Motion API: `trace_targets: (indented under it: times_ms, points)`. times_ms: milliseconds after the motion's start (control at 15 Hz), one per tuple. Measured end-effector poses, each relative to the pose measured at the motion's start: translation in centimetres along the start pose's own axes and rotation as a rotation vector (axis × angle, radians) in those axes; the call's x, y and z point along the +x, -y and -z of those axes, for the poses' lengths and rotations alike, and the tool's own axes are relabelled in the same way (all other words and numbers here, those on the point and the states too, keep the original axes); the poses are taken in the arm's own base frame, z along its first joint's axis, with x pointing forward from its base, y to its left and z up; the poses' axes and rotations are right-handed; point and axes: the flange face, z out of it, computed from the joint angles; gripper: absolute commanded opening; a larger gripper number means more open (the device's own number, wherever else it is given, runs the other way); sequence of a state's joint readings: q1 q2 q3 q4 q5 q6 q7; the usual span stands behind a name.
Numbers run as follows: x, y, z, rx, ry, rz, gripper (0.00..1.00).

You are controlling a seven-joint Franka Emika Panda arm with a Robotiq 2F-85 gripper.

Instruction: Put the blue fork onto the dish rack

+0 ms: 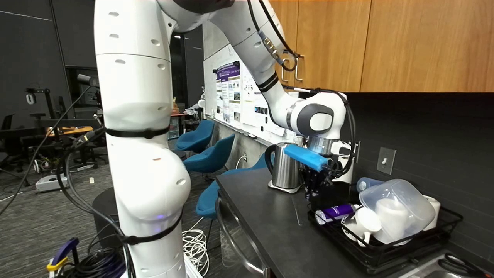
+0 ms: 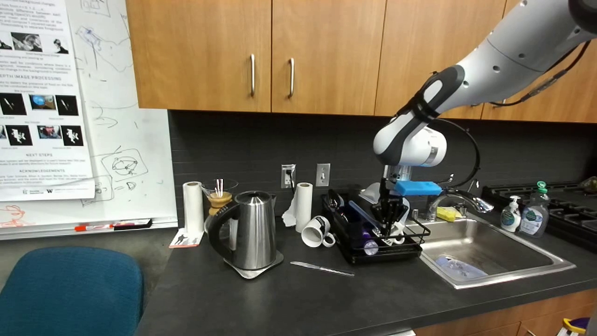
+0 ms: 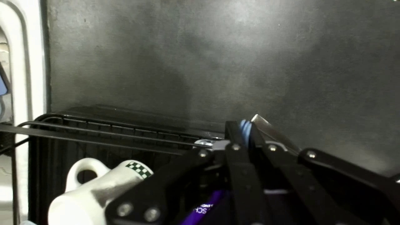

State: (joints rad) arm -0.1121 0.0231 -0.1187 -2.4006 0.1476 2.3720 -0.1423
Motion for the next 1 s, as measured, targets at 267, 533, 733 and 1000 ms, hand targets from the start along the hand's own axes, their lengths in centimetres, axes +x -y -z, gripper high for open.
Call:
trace_targets:
  times_ms: [267, 533, 733, 1000]
  points:
    - [0.1, -2.1, 0.4, 0.042, -0.028, -0.073, 0.02]
    - [0.2, -1.9, 0.4, 0.048, -0.03, -0.076, 0.36]
    - [0.3, -1.0, -0.2, 0.046, -0.019, -0.057, 0.57]
    - [0.7, 0.6, -1.1, 0.041, -0.001, -0.025, 0.83]
